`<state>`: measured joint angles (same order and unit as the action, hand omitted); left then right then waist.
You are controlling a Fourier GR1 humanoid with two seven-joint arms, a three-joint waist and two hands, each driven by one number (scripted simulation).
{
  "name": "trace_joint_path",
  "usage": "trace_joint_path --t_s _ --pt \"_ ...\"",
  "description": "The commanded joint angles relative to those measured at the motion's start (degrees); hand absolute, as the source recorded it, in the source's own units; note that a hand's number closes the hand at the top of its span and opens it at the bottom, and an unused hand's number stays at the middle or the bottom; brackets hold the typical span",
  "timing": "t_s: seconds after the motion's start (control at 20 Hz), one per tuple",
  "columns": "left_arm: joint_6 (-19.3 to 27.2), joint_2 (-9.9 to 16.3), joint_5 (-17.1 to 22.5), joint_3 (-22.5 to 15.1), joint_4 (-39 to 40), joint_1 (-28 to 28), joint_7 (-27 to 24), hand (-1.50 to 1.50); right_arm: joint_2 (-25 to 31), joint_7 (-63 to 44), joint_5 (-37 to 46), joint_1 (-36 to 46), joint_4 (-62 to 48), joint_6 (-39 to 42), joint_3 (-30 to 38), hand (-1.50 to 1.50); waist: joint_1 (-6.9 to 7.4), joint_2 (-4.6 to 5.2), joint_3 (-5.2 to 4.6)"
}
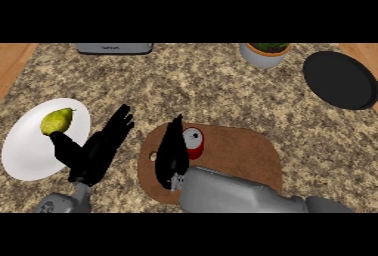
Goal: Pick the can from the cutting board and place it in the pan
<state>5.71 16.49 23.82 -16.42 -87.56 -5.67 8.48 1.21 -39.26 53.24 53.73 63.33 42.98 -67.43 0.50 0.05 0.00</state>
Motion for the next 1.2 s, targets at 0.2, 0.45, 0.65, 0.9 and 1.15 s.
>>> trace_joint_path --t_s 0.2,0.45,0.65,0.9,1.15 --pt "-0.6 -3.4 -2.0 0.0 1.7 0.0 -0.8 0.00 1.7 11.4 7.7 2.9 -1.0 -4.2 0.4 1.50 -0.04 0.02 -0.01" --pt "-0.4 -2.5 -2.7 0.5 -0.5 4.0 -1.6 0.00 11.4 15.9 9.5 -4.2 4.0 -14.8 0.1 1.50 -0.82 -0.22 0.03" --pt "0.9 -1.1 -1.5 3.7 -0.4 3.1 -1.1 0.00 18.7 18.1 -1.4 -16.3 8.0 -25.5 12.2 1.50 -6.48 -0.12 0.61" --pt "2.0 -1.6 -1.3 4.3 -1.1 3.9 -0.9 0.00 33.1 30.5 -8.1 -27.2 13.6 -37.2 19.5 1.50 -7.13 -0.44 0.40" --pt "1.1 -2.0 -1.6 3.1 -1.2 5.8 -1.6 0.00 43.6 41.3 -13.4 -33.8 19.1 -55.2 32.2 1.50 -6.53 -0.71 0.33"
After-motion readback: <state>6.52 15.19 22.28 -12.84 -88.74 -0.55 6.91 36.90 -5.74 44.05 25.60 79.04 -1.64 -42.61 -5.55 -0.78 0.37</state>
